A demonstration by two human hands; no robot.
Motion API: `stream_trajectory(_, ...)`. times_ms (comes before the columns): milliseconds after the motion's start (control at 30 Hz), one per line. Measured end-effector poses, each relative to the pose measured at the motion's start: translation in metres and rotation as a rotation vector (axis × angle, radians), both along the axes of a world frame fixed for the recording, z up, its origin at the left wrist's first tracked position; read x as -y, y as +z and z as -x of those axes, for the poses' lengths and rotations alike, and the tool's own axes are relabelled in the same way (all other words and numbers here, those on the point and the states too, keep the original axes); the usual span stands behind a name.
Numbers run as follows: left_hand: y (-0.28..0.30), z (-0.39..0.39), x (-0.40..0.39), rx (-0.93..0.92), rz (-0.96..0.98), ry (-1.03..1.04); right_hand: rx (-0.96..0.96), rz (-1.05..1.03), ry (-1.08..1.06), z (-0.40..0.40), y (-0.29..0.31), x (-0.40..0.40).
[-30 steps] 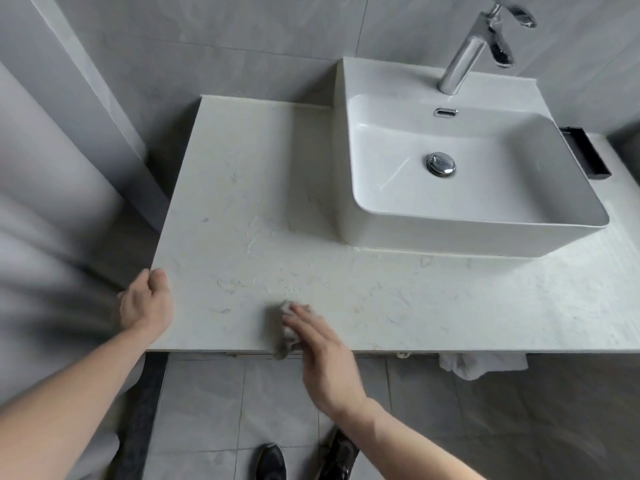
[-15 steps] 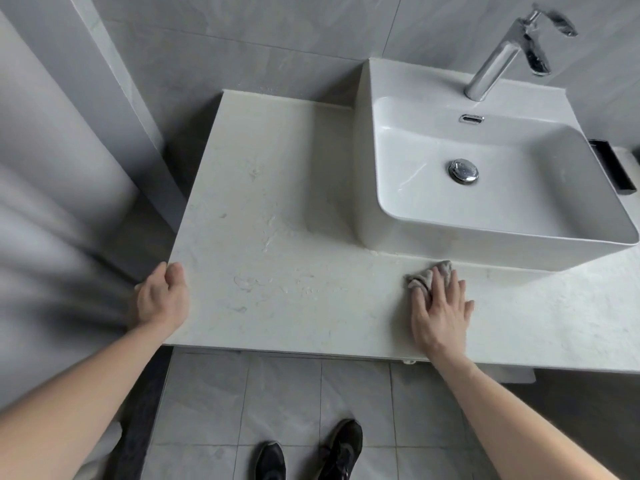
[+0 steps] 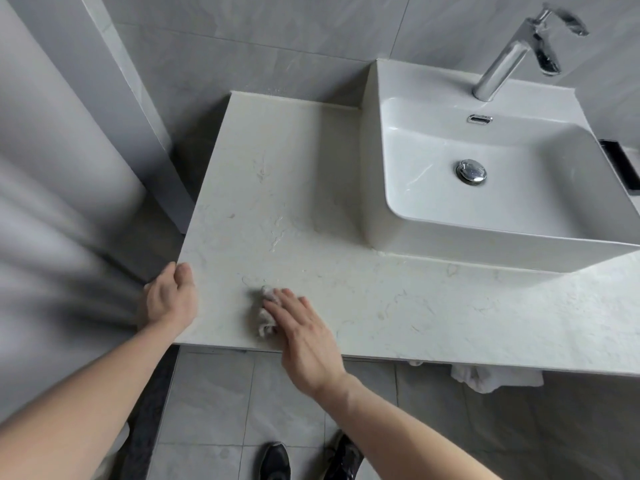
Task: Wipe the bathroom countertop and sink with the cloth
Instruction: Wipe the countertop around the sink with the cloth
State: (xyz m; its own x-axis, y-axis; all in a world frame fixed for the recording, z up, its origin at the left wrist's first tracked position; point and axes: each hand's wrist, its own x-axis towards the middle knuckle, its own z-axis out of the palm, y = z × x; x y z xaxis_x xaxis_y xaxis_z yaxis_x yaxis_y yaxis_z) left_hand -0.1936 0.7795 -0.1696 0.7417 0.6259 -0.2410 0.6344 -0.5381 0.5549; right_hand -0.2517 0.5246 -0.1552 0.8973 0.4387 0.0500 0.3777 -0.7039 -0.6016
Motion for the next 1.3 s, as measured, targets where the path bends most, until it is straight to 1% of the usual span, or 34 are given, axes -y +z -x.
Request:
stream_trajectory(33,-0.001,0.000,-0.001,0.000,0.008,-0.001,-0.024,-0.056,-0.068,-0.002,0.004,0.015)
stream_trajectory(100,-0.002,0.000,-0.002,-0.007,0.017,0.001,-0.032,-0.132,-0.269,-0.010,0.013,0.056)
stream_trajectory(167,-0.002,0.000,-0.002,-0.005,0.021,0.002,0.018,-0.128,-0.503,-0.023,0.015,0.104)
stream_trajectory(233,0.000,0.000,0.000,0.008,0.026,0.005,0.009,-0.049,-0.710,-0.038,0.015,0.154)
stream_trajectory(300,0.002,0.000,0.001,0.021,0.034,0.008,-0.082,0.068,-0.887,-0.051,0.013,0.193)
stream_trajectory(333,0.002,0.000,0.002,0.023,0.038,0.008,-0.129,0.119,-0.950,-0.056,0.012,0.204)
stream_trajectory(400,0.003,0.001,0.002,0.022,0.043,0.007,-0.185,0.198,-1.009,-0.063,0.011,0.206)
stream_trajectory(467,0.003,0.002,0.002,0.006,0.042,0.013,-0.191,0.216,-1.040,-0.069,0.009,0.184)
stream_trajectory(533,0.004,0.002,0.002,-0.011,0.036,0.016,-0.188,0.181,-1.058,-0.074,0.008,0.147)
stream_trajectory(600,0.004,0.002,0.002,0.003,0.026,0.009,-0.189,0.144,-1.039,-0.076,0.007,0.103)
stream_trajectory(667,0.005,0.001,0.003,0.004,0.011,0.006,-0.169,0.125,-0.978,-0.075,0.005,0.063)
stream_trajectory(733,0.006,0.002,0.004,0.000,-0.001,0.004,-0.113,0.140,-0.805,-0.068,0.001,0.029)
stream_trajectory(800,0.009,0.003,0.004,-0.007,-0.006,-0.002,-0.052,0.153,-0.526,-0.057,-0.003,-0.005)
stream_trajectory(867,0.011,0.003,0.005,-0.012,-0.011,-0.005,-0.053,0.134,-0.303,-0.046,-0.002,-0.039)
stream_trajectory(900,0.011,0.003,0.005,-0.008,-0.011,-0.005,-0.054,0.136,-0.241,-0.041,0.000,-0.052)
stream_trajectory(967,0.012,0.003,0.006,0.002,-0.004,-0.008,-0.051,0.137,-0.192,-0.039,0.000,-0.063)
stream_trajectory(1067,0.012,0.003,0.005,-0.008,0.003,-0.027,-0.051,0.054,-0.145,-0.041,0.001,-0.038)
stream_trajectory(1133,0.012,0.003,0.004,-0.007,0.007,-0.032,-0.058,-0.013,-0.166,-0.038,0.004,-0.004)
stream_trajectory(1167,0.012,0.003,0.004,-0.006,0.006,-0.033,-0.054,-0.039,-0.223,-0.036,0.006,0.017)
stream_trajectory(1233,0.013,0.004,0.004,-0.012,0.006,-0.032,-0.021,-0.049,-0.412,-0.038,0.008,0.063)
stream_trajectory(1300,0.015,0.004,0.005,-0.023,0.016,-0.037,-0.021,0.011,-0.655,-0.044,0.008,0.110)
